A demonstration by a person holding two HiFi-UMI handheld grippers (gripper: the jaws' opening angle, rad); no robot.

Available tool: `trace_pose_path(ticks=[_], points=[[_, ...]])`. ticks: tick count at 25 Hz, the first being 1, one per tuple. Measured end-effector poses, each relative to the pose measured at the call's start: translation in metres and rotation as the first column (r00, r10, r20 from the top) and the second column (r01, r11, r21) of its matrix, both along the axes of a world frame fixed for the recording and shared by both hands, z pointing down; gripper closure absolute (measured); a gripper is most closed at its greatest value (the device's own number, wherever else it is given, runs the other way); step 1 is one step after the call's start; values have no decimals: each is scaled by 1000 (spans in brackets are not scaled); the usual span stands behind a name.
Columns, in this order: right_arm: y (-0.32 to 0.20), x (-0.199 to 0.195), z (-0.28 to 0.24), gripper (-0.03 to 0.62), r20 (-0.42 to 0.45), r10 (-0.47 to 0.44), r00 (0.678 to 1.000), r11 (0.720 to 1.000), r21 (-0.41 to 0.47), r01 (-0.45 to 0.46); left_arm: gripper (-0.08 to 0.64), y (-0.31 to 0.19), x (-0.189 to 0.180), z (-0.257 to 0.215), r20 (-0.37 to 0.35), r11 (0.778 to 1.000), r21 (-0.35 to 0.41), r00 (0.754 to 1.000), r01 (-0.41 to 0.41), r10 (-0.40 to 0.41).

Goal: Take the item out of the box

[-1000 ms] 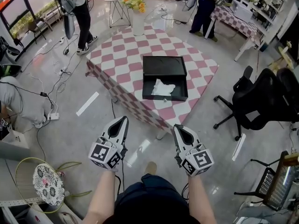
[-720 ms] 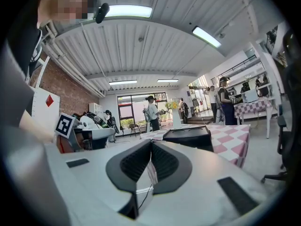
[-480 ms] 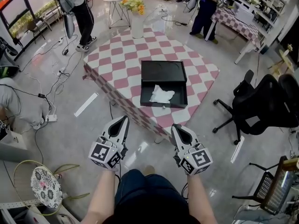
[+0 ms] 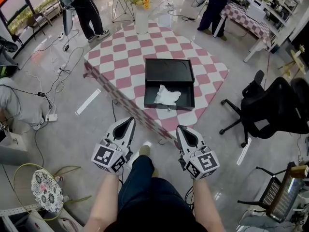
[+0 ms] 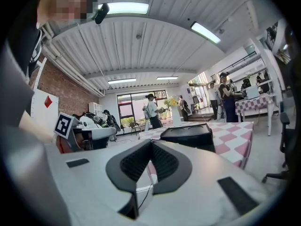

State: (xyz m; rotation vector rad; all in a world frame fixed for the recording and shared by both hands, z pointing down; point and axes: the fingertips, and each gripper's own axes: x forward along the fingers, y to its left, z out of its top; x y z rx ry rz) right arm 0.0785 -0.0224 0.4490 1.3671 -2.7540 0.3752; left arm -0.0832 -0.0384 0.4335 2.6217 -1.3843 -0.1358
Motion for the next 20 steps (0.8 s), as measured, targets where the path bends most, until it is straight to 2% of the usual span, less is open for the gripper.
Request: trace_pose_path(ticks=[20], points=[[-68,-1,6,584,15,8,1000,999,-39,-7,560,-76,15,8,-9,998,-27,999,-50,50]])
